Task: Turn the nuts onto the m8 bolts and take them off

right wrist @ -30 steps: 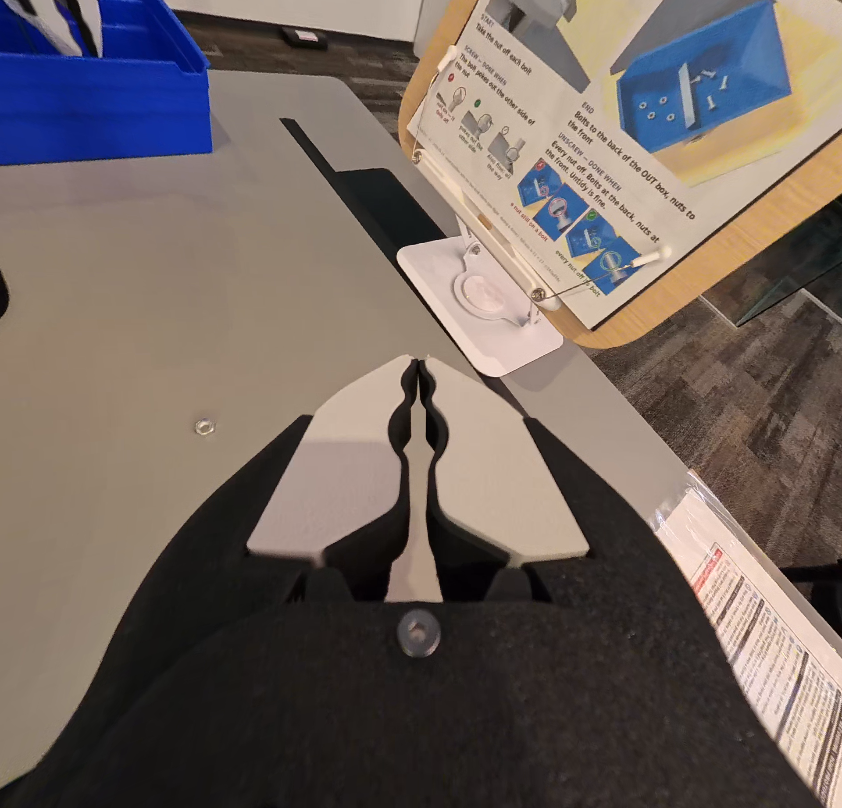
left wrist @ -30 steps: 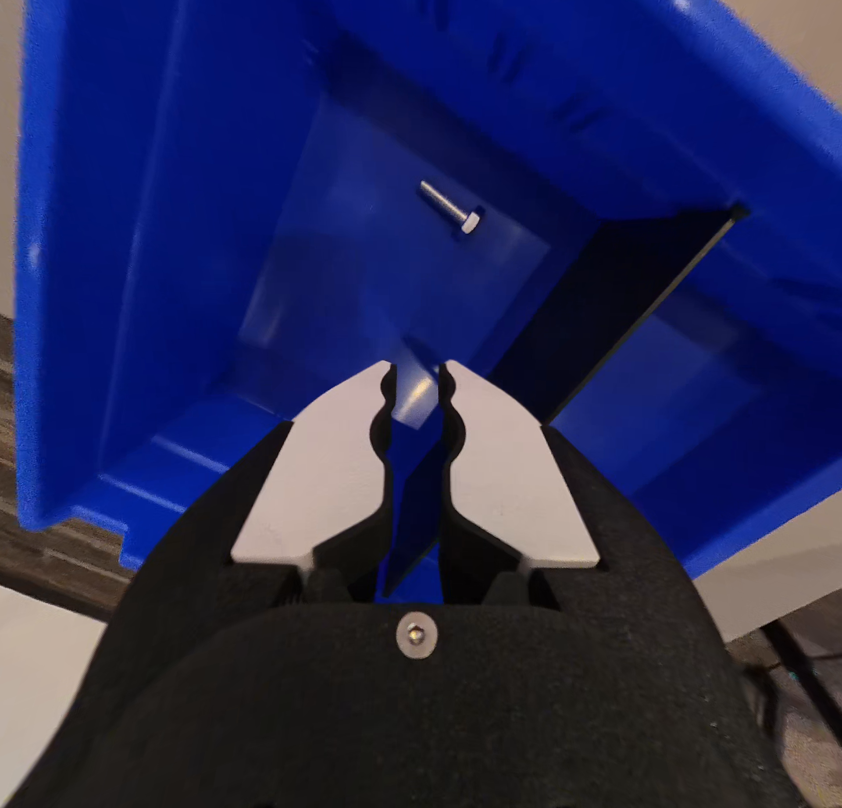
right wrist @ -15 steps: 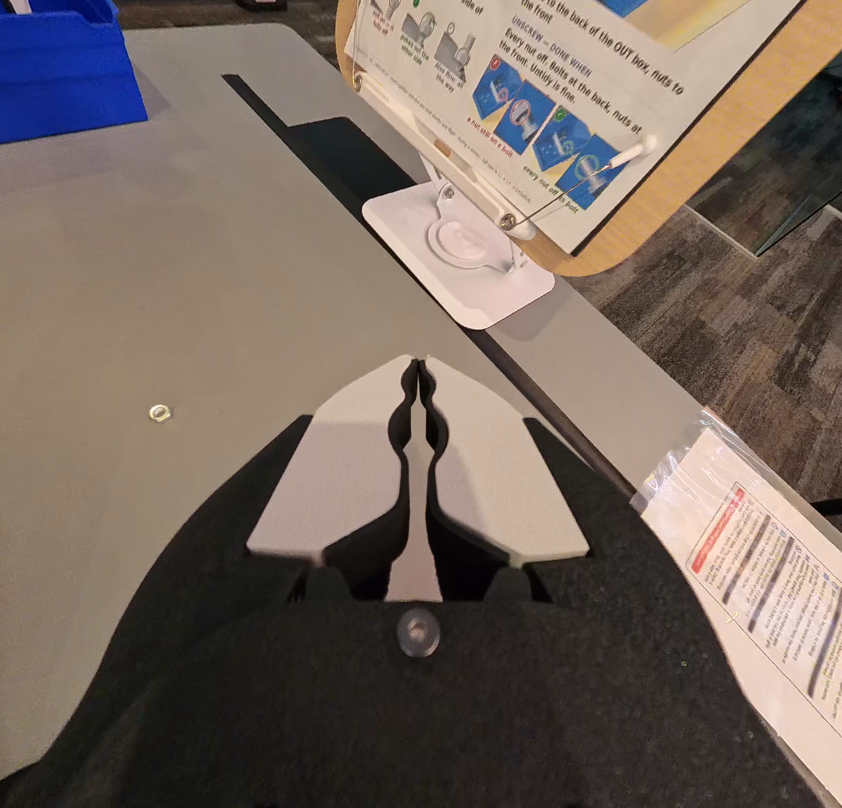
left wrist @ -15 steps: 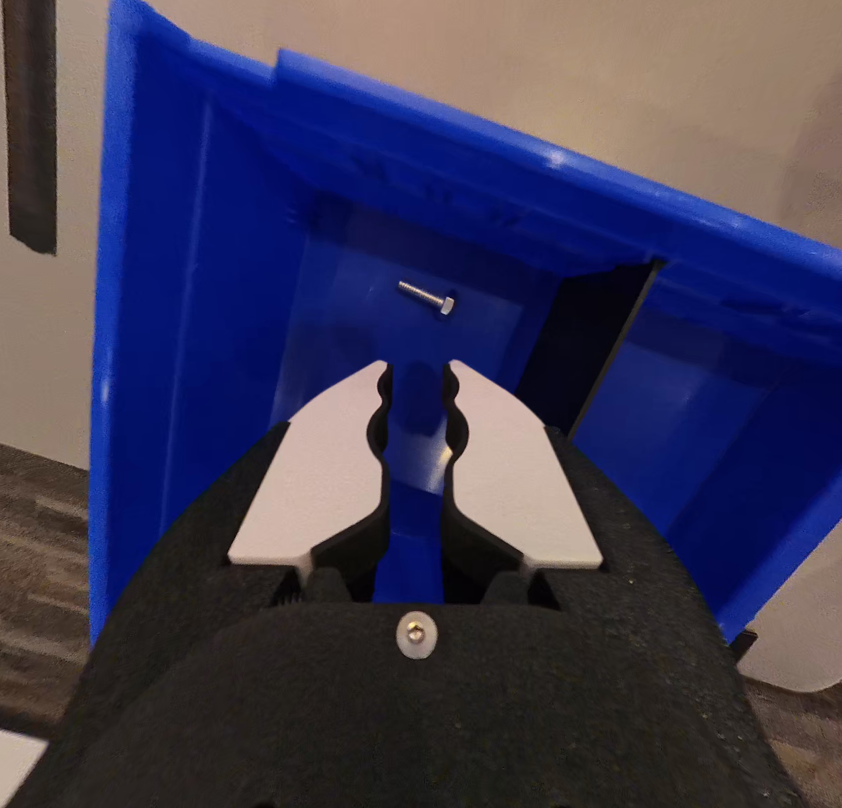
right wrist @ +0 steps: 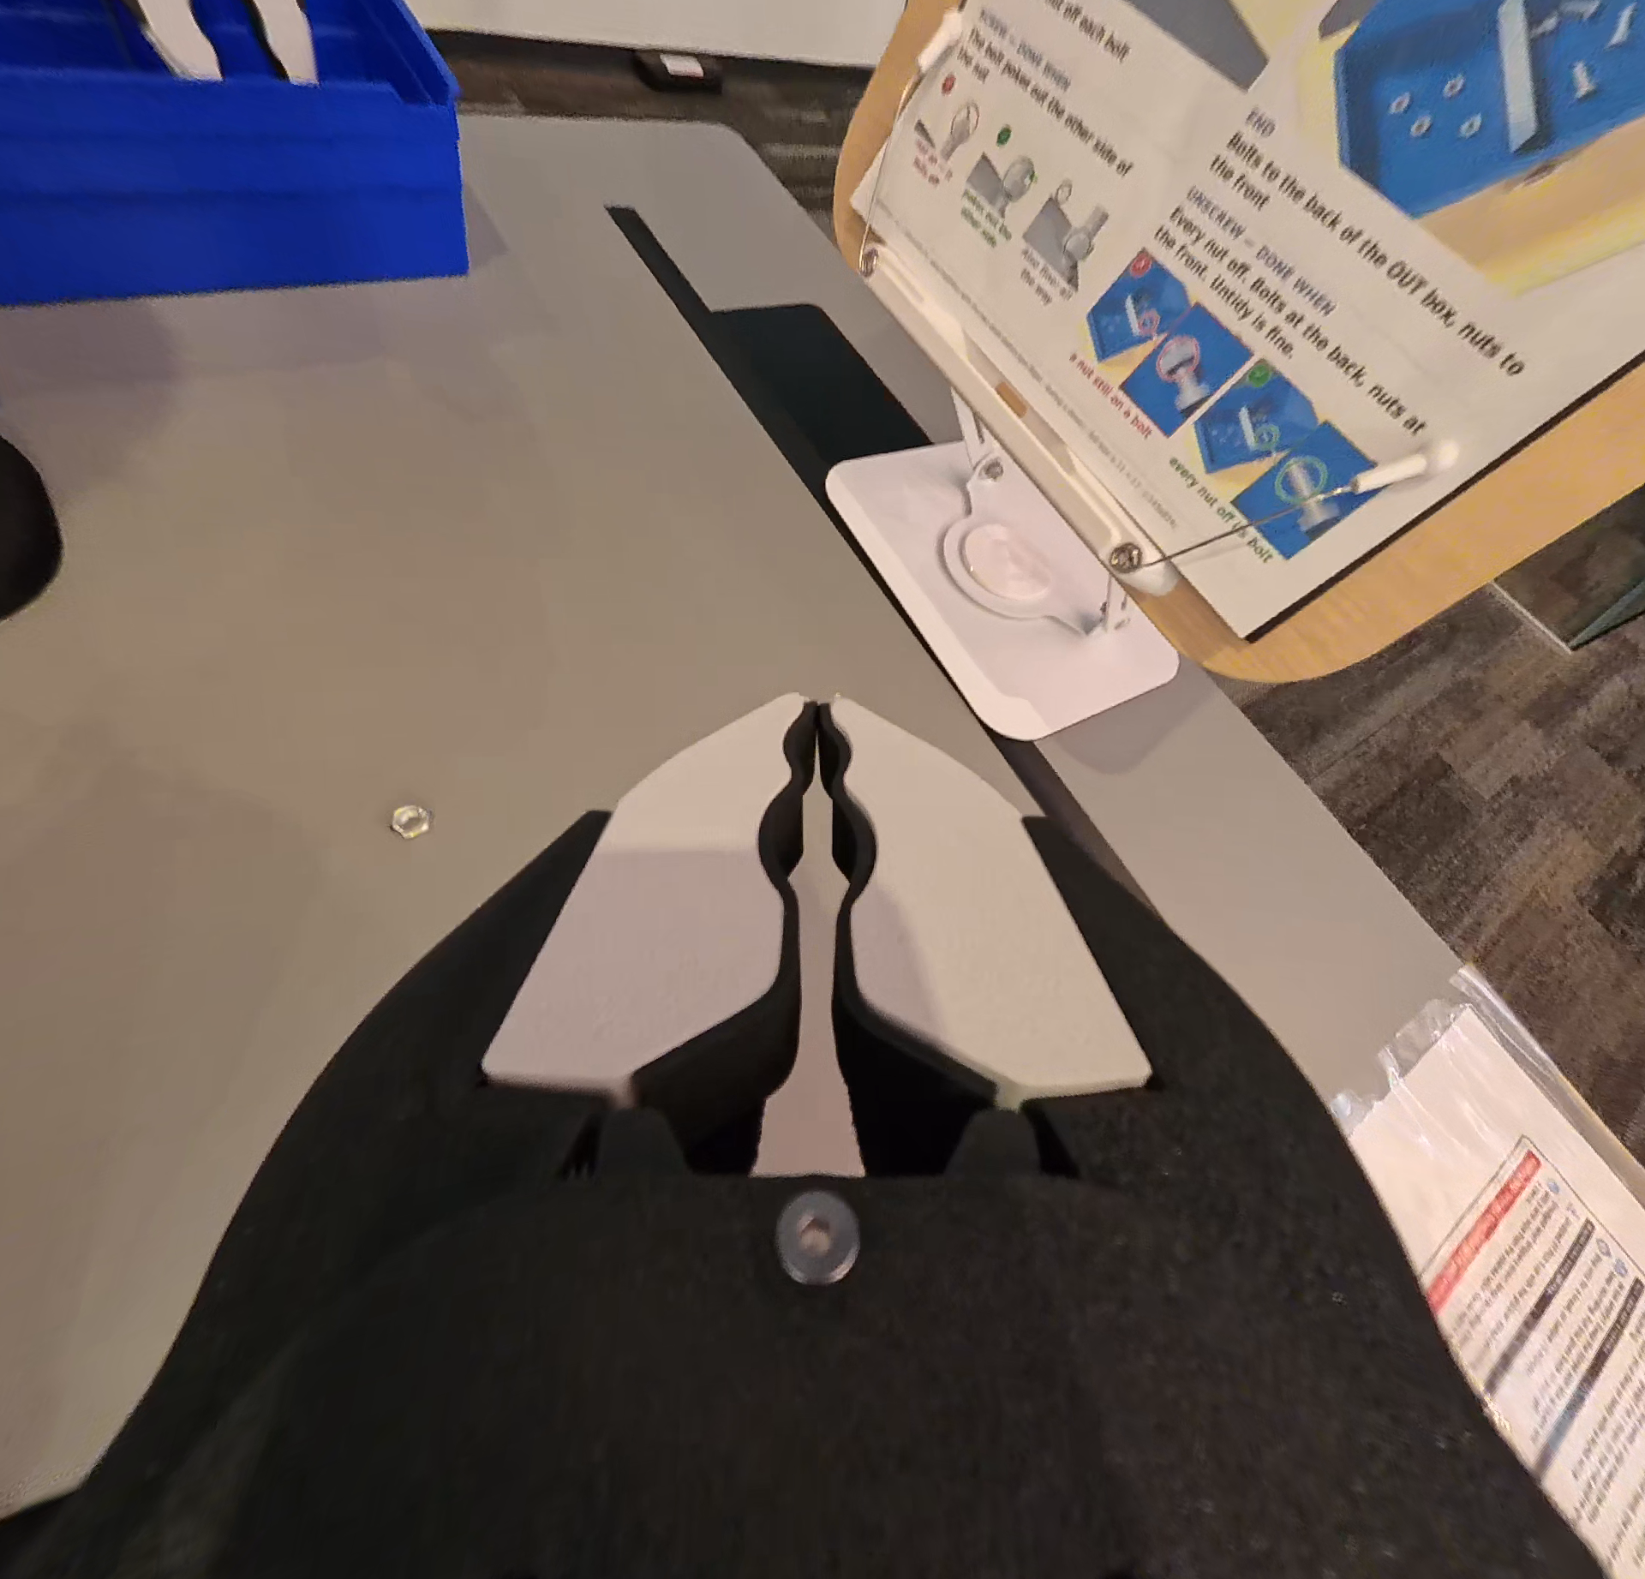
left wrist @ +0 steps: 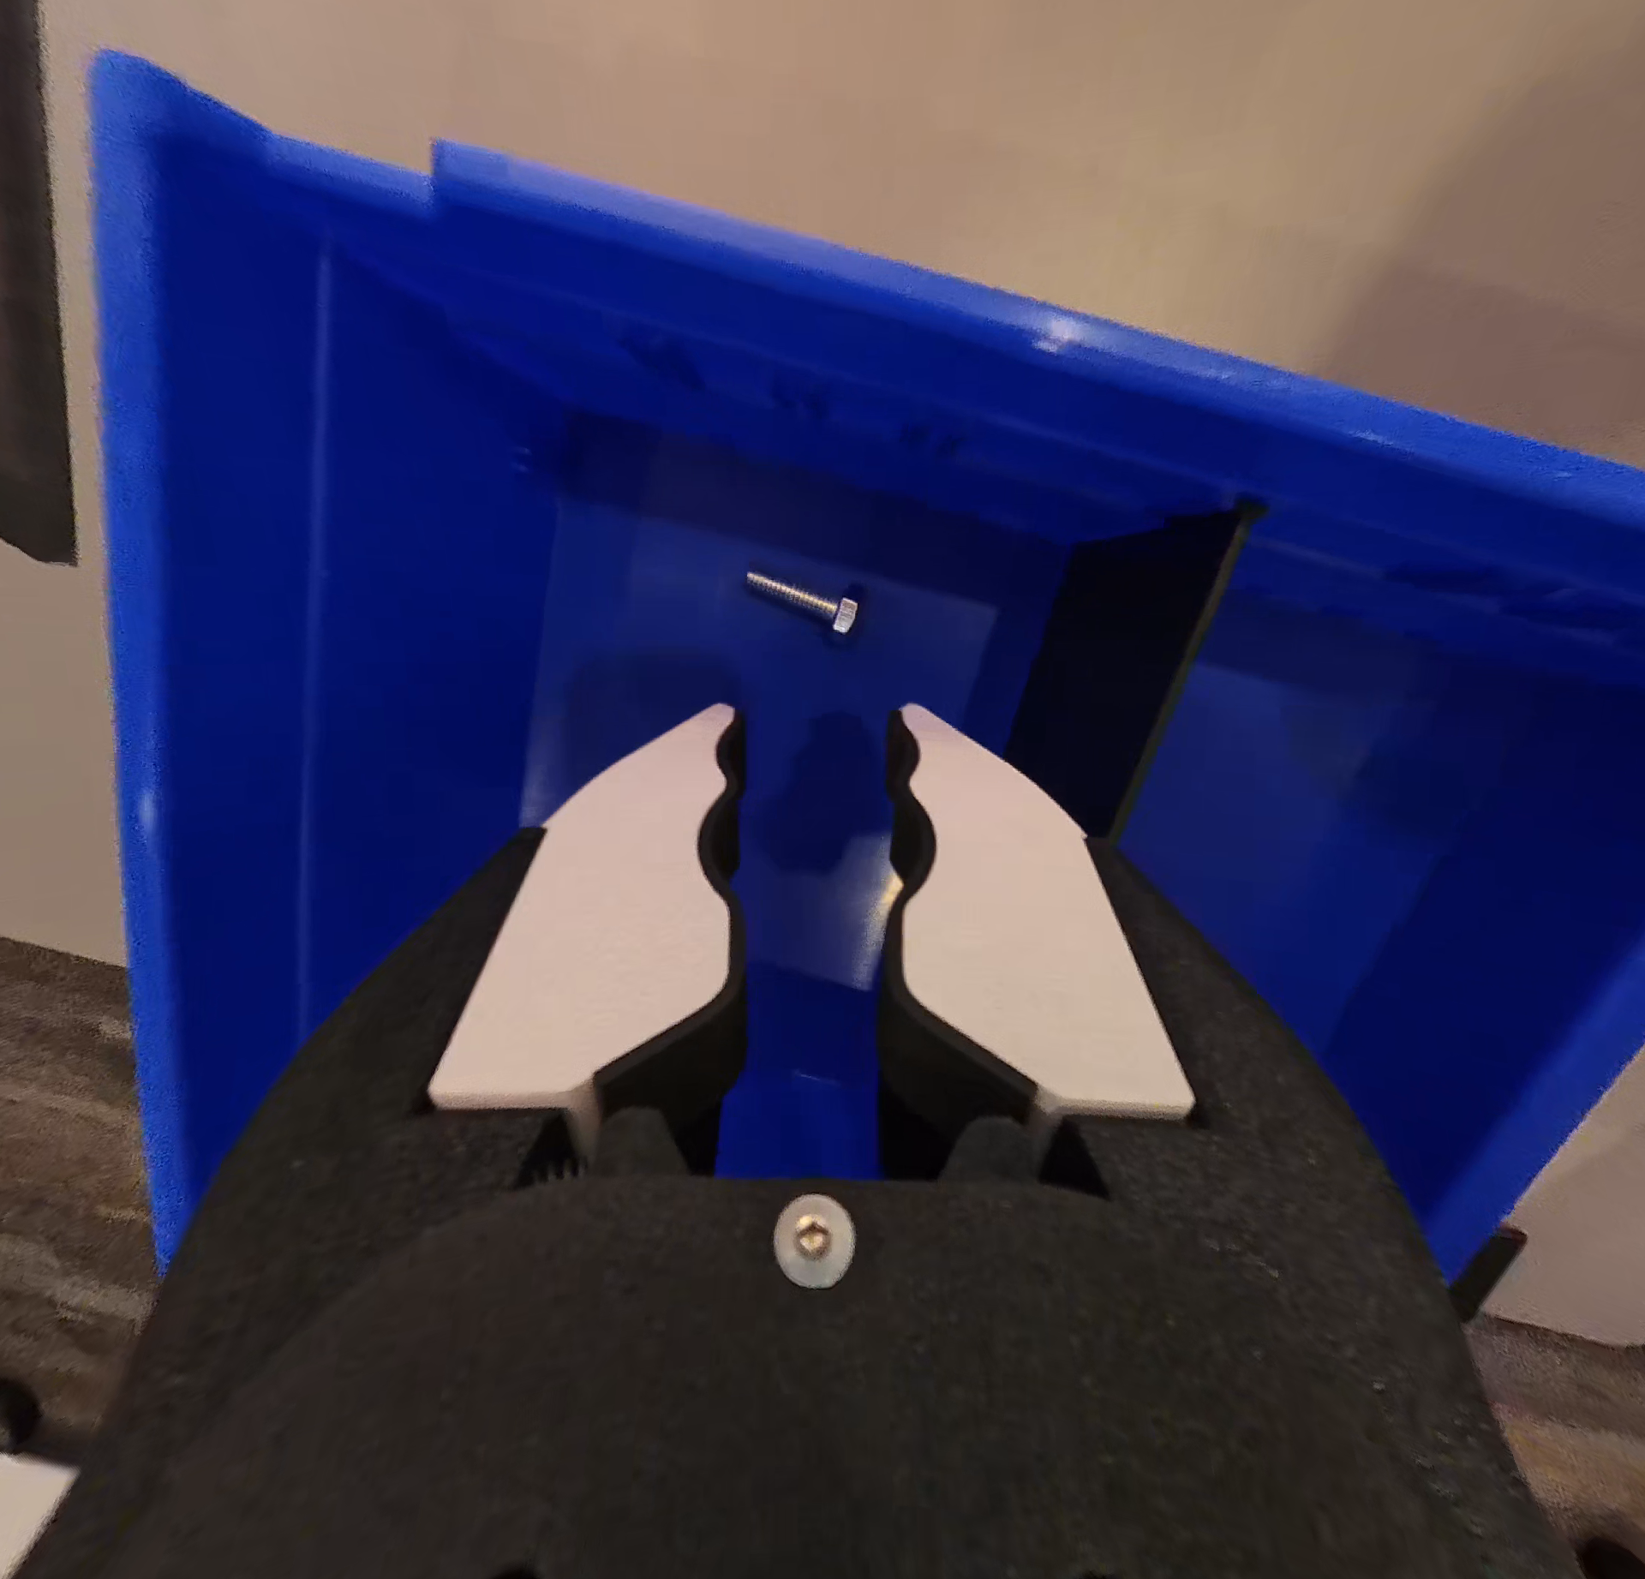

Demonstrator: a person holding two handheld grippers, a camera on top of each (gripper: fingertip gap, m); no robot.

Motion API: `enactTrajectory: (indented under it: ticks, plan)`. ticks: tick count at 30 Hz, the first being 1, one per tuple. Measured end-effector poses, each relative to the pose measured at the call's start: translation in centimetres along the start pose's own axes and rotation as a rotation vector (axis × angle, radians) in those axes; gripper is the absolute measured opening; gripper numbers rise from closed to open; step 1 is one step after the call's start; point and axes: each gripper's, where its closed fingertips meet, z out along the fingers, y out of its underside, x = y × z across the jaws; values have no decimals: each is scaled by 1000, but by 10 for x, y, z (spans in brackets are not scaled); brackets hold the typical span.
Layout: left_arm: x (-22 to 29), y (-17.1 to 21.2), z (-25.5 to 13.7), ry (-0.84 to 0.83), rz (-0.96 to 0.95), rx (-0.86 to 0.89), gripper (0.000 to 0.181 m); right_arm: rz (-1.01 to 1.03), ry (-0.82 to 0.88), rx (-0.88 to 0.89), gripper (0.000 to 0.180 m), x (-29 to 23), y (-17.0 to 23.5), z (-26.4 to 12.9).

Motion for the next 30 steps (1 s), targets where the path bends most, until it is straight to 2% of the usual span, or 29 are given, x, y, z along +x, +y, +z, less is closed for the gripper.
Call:
enactTrajectory:
  ticks: [4,6,8,11,14,16,19,27,30]
  plan:
    - [-12,-4,18,-60,-11,-60,33,34,15,43,0,6,-4,-6]
    - [-17,-13,25,-45,-132,-48,32,68,27,46,0,11,-2,-8]
    - [-24,-14,29,-46,-276,-57,24,99,30,43,0,15,2,-8]
    - [-29,-12,33,-45,-511,-76,26,130,32,28,0,20,9,-7]
    - [-26,-22,32,30,-757,-8,30,135,28,0,0,21,16,-2]
    - [-29,-21,29,30,-848,-1,29,128,20,-24,0,20,20,1]
    - [-25,-18,30,28,-916,-14,28,100,1,-37,0,15,21,3]
    - [-15,0,35,-52,-911,-139,35,98,-21,-20,0,13,17,3]
    - [-15,4,38,-66,-930,-160,42,98,-24,-18,0,13,17,2]
